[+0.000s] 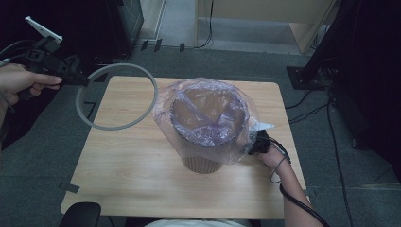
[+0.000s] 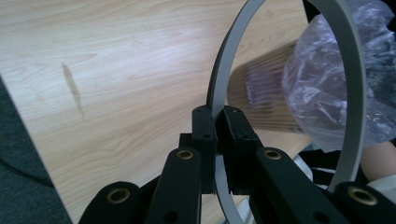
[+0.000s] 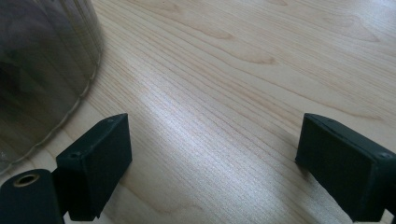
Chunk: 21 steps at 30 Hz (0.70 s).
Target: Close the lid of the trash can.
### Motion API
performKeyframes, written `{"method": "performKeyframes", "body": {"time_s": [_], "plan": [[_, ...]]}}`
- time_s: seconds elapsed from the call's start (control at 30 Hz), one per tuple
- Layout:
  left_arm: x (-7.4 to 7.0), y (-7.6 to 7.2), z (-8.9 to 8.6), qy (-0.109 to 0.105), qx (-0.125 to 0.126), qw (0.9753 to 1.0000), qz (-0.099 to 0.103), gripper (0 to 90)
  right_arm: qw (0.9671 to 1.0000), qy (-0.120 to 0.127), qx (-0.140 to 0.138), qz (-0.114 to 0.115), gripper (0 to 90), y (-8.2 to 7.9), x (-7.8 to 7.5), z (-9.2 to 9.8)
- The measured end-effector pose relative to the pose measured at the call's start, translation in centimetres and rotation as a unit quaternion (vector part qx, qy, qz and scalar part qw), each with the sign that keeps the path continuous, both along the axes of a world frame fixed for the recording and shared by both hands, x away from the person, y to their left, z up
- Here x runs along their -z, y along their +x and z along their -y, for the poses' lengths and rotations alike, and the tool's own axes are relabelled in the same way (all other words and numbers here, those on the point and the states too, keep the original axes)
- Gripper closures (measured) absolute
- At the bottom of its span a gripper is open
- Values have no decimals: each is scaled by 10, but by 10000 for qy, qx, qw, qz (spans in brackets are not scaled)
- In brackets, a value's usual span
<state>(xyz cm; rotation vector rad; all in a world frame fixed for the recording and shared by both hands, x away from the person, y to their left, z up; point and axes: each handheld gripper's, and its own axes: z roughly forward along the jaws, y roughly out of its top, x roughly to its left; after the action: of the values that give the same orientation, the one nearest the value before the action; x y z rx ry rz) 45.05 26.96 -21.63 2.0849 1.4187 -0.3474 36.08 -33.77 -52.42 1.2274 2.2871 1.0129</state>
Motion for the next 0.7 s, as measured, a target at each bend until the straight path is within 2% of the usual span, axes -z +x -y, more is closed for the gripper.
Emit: {"method": "performKeyframes", "body": {"time_s": [0.2,0.37,0.5,0.7], "plan": [[-6,1,9,-34,94,9999,50,844,10000,-1,-1,-2,104,0,0,0],[-12,3,20,56,156,9998,123,844,10000,0,-1,-3,104,0,0,0],[-13,8,34,-18,225,9996,140,844,10000,-1,-1,-3,104,0,0,0],[-16,11,51,28,382,9992,143,844,10000,0,-2,-2,104,0,0,0]]}}
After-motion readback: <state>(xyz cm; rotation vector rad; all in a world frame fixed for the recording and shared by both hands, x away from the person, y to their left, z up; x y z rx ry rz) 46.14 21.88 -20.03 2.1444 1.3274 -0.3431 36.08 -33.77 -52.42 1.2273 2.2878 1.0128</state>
